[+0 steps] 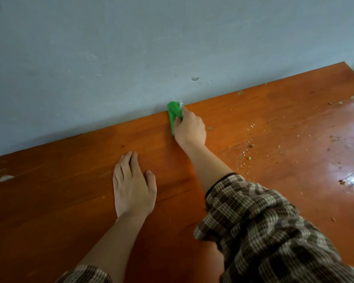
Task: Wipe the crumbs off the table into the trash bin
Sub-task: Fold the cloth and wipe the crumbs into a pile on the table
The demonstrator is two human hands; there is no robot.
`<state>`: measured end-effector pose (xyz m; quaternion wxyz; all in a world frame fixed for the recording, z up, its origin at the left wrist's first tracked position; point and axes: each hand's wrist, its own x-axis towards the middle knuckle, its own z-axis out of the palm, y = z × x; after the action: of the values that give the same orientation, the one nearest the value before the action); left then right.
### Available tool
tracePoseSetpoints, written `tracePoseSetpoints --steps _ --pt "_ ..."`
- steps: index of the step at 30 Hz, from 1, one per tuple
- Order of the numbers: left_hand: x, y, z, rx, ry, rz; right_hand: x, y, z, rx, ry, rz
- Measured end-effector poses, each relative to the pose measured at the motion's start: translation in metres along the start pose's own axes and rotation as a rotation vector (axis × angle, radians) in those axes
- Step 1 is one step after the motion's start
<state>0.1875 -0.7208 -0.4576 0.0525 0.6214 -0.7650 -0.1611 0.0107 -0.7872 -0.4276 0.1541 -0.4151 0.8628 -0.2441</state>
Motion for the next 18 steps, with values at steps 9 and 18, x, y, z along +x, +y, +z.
tracePoseSetpoints --steps 9,18 --pt "-0.001 0.001 -0.003 -0.026 -0.01 0.001 0.001 0.105 -0.063 -0.091 0.186 0.344" --pt "0.0 0.002 -0.003 -0.017 -0.013 -0.012 -0.016 0.063 -0.034 0.034 0.032 -0.078"
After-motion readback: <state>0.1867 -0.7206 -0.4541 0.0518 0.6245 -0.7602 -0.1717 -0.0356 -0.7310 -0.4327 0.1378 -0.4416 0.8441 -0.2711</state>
